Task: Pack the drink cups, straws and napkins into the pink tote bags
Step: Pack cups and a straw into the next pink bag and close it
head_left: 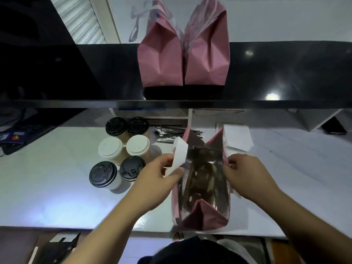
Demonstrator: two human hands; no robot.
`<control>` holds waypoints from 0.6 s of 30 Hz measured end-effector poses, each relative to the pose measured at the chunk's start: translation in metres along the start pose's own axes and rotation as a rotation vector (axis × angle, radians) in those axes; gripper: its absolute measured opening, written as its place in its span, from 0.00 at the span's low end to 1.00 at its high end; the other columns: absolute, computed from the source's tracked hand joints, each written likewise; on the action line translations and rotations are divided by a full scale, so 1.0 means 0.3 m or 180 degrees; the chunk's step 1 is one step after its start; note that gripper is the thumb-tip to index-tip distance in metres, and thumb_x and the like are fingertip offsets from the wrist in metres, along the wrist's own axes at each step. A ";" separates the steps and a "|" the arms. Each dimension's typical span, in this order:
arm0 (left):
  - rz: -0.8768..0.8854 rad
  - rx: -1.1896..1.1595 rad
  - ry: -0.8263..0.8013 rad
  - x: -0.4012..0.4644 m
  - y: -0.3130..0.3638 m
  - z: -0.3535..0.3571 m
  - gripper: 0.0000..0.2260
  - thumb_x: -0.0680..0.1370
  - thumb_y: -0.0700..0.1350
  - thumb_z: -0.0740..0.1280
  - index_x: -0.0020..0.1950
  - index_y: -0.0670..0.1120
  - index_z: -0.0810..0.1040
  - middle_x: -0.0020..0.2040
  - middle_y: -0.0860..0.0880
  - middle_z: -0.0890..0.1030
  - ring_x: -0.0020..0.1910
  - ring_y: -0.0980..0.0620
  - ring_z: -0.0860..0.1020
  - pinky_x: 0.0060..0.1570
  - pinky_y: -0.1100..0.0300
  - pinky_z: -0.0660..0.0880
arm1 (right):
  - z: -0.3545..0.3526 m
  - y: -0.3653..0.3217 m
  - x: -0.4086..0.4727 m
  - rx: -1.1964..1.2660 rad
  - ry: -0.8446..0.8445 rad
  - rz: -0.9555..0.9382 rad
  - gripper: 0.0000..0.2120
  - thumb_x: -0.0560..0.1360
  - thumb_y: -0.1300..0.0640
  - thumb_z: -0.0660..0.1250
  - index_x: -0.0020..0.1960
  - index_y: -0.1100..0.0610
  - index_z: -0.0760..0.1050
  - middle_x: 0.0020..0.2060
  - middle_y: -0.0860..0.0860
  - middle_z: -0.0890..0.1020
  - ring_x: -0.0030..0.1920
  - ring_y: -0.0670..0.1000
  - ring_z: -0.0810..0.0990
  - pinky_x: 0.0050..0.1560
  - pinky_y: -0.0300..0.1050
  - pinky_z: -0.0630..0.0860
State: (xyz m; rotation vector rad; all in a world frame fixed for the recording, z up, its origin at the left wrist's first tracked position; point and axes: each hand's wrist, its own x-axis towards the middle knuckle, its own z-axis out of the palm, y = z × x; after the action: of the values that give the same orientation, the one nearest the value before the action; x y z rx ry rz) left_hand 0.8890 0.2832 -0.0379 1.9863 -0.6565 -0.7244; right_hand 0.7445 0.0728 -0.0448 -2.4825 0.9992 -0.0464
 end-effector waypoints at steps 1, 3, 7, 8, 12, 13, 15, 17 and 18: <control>0.0035 0.0003 -0.0276 -0.006 -0.004 -0.017 0.23 0.73 0.64 0.71 0.68 0.64 0.77 0.60 0.67 0.82 0.59 0.63 0.80 0.58 0.58 0.79 | 0.000 0.002 0.000 -0.0001 0.0000 -0.0015 0.21 0.80 0.45 0.62 0.30 0.51 0.75 0.23 0.48 0.78 0.25 0.46 0.77 0.26 0.42 0.70; 0.0073 -0.0019 -0.1029 -0.020 -0.015 -0.063 0.29 0.70 0.66 0.74 0.70 0.68 0.71 0.66 0.70 0.76 0.63 0.67 0.77 0.57 0.66 0.78 | -0.005 0.007 0.001 -0.0006 -0.0055 -0.0018 0.21 0.80 0.44 0.62 0.32 0.51 0.77 0.24 0.47 0.79 0.26 0.46 0.78 0.28 0.45 0.75; 0.0029 0.0110 -0.0991 0.014 -0.094 -0.158 0.24 0.76 0.44 0.70 0.69 0.63 0.75 0.63 0.65 0.79 0.63 0.63 0.79 0.54 0.67 0.77 | -0.008 0.014 0.006 -0.0034 -0.0038 -0.0041 0.21 0.81 0.45 0.62 0.30 0.49 0.73 0.23 0.45 0.77 0.25 0.45 0.76 0.26 0.40 0.67; -0.0040 0.0453 -0.0522 0.040 -0.126 -0.174 0.22 0.77 0.42 0.69 0.68 0.60 0.76 0.61 0.62 0.80 0.62 0.60 0.80 0.55 0.64 0.77 | -0.005 0.015 0.005 -0.0025 0.0012 -0.0067 0.22 0.81 0.45 0.62 0.29 0.49 0.71 0.22 0.45 0.75 0.24 0.45 0.75 0.26 0.39 0.65; -0.0467 0.2380 0.0486 0.133 -0.264 -0.180 0.29 0.75 0.52 0.73 0.74 0.46 0.72 0.69 0.46 0.75 0.68 0.43 0.73 0.63 0.48 0.75 | 0.008 0.014 -0.001 -0.0077 0.0092 -0.0194 0.22 0.81 0.47 0.61 0.30 0.52 0.71 0.22 0.49 0.75 0.24 0.47 0.75 0.26 0.42 0.67; -0.0564 0.2623 0.0497 0.145 -0.294 -0.171 0.31 0.75 0.55 0.73 0.74 0.45 0.71 0.70 0.45 0.74 0.68 0.42 0.72 0.64 0.48 0.74 | 0.009 0.015 -0.001 -0.0092 0.0089 -0.0211 0.22 0.81 0.47 0.61 0.30 0.52 0.71 0.22 0.49 0.75 0.24 0.48 0.74 0.26 0.43 0.67; -0.0565 0.2959 0.0545 0.160 -0.341 -0.152 0.33 0.74 0.58 0.74 0.74 0.45 0.71 0.71 0.45 0.73 0.69 0.41 0.71 0.64 0.48 0.73 | 0.009 0.015 -0.001 -0.0087 0.0097 -0.0244 0.22 0.81 0.47 0.61 0.30 0.52 0.70 0.21 0.49 0.74 0.23 0.48 0.74 0.26 0.42 0.66; -0.0519 0.3104 0.0653 0.170 -0.369 -0.143 0.33 0.73 0.57 0.75 0.73 0.45 0.71 0.71 0.44 0.73 0.69 0.40 0.71 0.65 0.48 0.73 | 0.005 0.013 0.002 -0.0089 0.0116 -0.0255 0.22 0.81 0.47 0.61 0.29 0.50 0.68 0.20 0.49 0.73 0.22 0.47 0.73 0.26 0.40 0.63; -0.0544 0.3112 0.0700 0.173 -0.376 -0.141 0.33 0.72 0.56 0.75 0.73 0.45 0.72 0.71 0.44 0.74 0.68 0.39 0.71 0.64 0.48 0.73 | 0.003 0.013 0.003 -0.0095 0.0123 -0.0258 0.22 0.81 0.47 0.61 0.29 0.50 0.68 0.20 0.48 0.73 0.22 0.47 0.72 0.26 0.39 0.62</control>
State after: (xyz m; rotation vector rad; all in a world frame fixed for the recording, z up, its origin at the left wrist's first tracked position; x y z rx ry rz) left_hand 0.9730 0.3232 -0.1302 2.9883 -0.7942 -0.2594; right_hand 0.7429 0.0702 -0.0473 -2.5577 0.9209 -0.1063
